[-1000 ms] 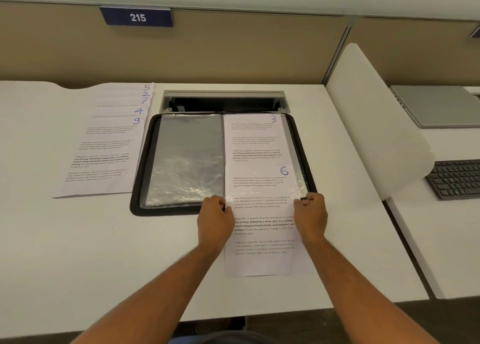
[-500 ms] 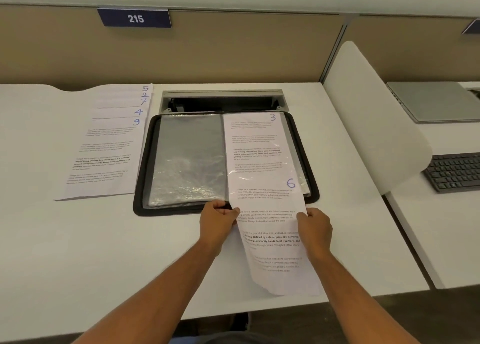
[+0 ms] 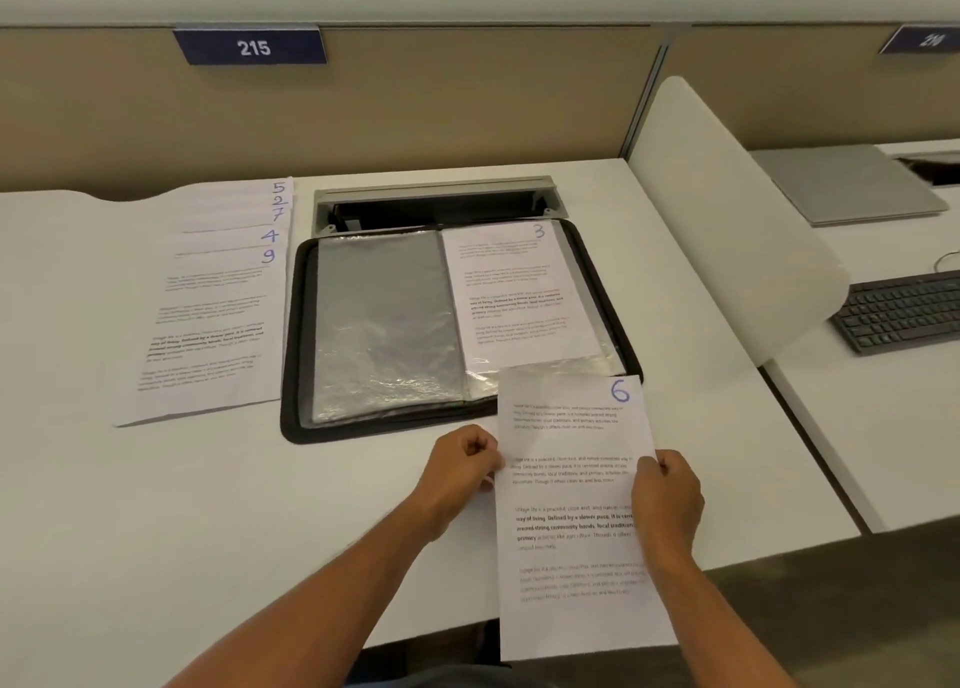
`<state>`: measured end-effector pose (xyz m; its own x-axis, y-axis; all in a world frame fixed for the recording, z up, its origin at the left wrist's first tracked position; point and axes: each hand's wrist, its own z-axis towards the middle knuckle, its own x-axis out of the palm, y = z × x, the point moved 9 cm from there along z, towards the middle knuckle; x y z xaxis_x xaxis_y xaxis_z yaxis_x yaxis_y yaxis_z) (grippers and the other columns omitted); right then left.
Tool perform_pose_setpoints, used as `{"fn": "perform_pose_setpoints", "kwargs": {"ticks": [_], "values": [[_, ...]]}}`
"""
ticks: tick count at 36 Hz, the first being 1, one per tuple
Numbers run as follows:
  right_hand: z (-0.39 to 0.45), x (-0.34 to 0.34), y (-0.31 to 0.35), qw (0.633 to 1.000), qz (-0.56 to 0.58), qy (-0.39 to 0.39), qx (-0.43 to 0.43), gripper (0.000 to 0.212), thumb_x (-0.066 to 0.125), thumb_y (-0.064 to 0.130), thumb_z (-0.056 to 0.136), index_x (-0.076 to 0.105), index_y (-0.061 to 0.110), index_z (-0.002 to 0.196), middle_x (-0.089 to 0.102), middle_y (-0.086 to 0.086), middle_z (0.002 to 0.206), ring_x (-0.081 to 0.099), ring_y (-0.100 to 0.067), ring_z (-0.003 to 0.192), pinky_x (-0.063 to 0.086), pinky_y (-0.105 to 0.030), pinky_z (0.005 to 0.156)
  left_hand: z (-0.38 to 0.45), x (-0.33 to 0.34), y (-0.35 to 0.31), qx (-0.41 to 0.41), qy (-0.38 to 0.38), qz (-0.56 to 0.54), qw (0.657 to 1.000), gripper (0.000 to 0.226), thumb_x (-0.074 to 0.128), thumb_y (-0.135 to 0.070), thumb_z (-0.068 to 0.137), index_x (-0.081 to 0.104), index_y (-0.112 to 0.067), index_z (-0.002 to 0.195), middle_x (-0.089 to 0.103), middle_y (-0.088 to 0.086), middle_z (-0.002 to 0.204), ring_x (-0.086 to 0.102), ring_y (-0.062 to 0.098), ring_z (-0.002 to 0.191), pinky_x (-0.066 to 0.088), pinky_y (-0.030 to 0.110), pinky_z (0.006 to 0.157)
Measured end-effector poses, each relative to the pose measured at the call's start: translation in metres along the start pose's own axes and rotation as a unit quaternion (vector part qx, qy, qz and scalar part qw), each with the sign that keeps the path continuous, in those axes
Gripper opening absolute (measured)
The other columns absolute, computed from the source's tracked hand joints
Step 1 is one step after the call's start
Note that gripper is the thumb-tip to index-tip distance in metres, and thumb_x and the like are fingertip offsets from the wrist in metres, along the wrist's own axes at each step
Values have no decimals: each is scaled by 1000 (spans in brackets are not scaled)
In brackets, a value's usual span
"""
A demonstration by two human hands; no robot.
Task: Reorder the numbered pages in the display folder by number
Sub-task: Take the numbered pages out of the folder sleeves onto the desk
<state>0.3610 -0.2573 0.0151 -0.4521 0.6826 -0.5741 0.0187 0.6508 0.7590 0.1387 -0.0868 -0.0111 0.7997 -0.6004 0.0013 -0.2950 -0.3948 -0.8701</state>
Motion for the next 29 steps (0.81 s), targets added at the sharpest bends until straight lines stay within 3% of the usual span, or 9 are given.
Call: {"fn": "perform_pose_setpoints", "kwargs": {"ticks": [4, 10, 13, 16, 20, 29], "values": [[-12, 5, 5, 1000, 20, -9, 0, 16, 48, 12, 99, 57, 12, 86, 69, -4, 87, 67, -26, 75, 54, -35, 58, -3, -10, -6, 11, 6, -16, 1000, 9, 57, 0, 92, 52, -7, 88, 74, 16, 101, 73, 30, 92, 62, 34, 75], [-27, 29, 32, 999, 43, -6, -12, 15, 50, 13, 101, 56, 11, 88, 68, -4, 85, 65, -21, 71, 44, -26, 52, 2, -47, -13, 15, -26, -42, 999, 6, 57, -5, 97, 55, -6, 92, 75, 13, 99, 75, 26, 90, 62, 39, 78], [-31, 46, 46, 998, 58, 4, -10, 14, 50, 13, 100, 58, 11, 88, 68, -4, 85, 64, -20, 70, 44, -26, 52, 4, -69, -18, 33, -32, -44, 998, 10, 64, -7, 96, 58, -4, 103, 76, 12, 100, 75, 26, 93, 62, 47, 84], [-34, 66, 58, 997, 73, 9, -6, 13, 51, 11, 96, 59, 11, 86, 69, -5, 85, 64, -21, 71, 47, -32, 55, 4, -94, -23, 46, -45, -35, 997, 15, 67, -9, 95, 61, -8, 109, 77, 6, 100, 75, 22, 93, 62, 43, 83], [-42, 102, 79, 996, 84, 38, -17, 14, 54, 10, 92, 64, 20, 91, 71, -2, 89, 67, -23, 80, 58, -43, 69, 3, -135, -28, 55, -94, -45, 993, 12, 67, -10, 96, 64, -10, 107, 78, 1, 98, 76, 20, 90, 63, 36, 78], [-70, 196, 129, 986, 89, 132, -58, 21, 58, 4, 90, 65, 23, 93, 70, -2, 88, 67, -23, 84, 57, -40, 76, -3, -246, -31, 69, -235, -59, 968, 14, 70, -17, 95, 66, -20, 108, 77, -3, 94, 76, 15, 83, 64, 35, 70]]}}
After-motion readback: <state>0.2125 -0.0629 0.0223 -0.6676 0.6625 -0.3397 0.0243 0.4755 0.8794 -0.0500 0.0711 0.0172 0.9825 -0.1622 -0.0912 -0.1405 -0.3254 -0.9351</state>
